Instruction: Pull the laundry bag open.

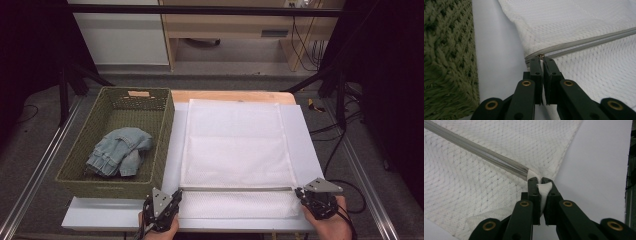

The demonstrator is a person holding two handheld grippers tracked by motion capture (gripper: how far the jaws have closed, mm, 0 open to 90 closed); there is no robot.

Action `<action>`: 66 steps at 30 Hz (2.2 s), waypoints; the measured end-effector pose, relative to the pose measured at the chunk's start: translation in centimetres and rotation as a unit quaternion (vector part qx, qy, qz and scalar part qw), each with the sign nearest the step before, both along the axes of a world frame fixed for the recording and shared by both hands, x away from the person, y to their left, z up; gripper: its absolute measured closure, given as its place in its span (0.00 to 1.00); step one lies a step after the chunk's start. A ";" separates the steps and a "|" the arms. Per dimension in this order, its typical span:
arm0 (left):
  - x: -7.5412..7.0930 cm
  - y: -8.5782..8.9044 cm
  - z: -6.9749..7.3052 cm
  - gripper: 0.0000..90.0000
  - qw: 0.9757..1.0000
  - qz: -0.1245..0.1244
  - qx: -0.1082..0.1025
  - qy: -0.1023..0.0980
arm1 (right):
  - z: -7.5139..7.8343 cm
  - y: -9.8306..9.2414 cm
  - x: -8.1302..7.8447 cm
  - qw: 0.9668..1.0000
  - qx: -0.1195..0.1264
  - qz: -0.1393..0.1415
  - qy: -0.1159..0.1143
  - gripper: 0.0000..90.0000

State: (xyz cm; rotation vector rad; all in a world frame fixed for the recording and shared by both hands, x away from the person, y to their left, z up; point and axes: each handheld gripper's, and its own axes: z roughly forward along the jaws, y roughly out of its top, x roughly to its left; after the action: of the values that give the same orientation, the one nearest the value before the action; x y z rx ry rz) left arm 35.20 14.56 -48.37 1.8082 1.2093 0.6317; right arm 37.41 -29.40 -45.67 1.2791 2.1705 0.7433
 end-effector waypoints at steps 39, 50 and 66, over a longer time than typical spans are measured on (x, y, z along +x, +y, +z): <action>0.6 -2.0 -0.4 0.72 1.000 -0.018 0.000 0.009 | 0.2 0.9 0.0 0.999 0.020 0.009 -0.038 0.48; 1.3 -3.1 0.9 0.56 0.999 -0.054 -0.006 0.007 | -0.1 5.3 1.2 0.994 -0.006 0.103 -0.045 0.25; 1.4 -3.2 1.2 0.26 0.994 -0.107 -0.010 -0.002 | 0.3 9.7 4.0 0.983 -0.010 0.177 -0.034 0.28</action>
State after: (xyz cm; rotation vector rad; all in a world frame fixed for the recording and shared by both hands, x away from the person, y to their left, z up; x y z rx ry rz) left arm 36.59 11.39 -47.22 1.8878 0.9992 0.4990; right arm 41.41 -19.68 -45.40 0.8494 2.3710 0.8843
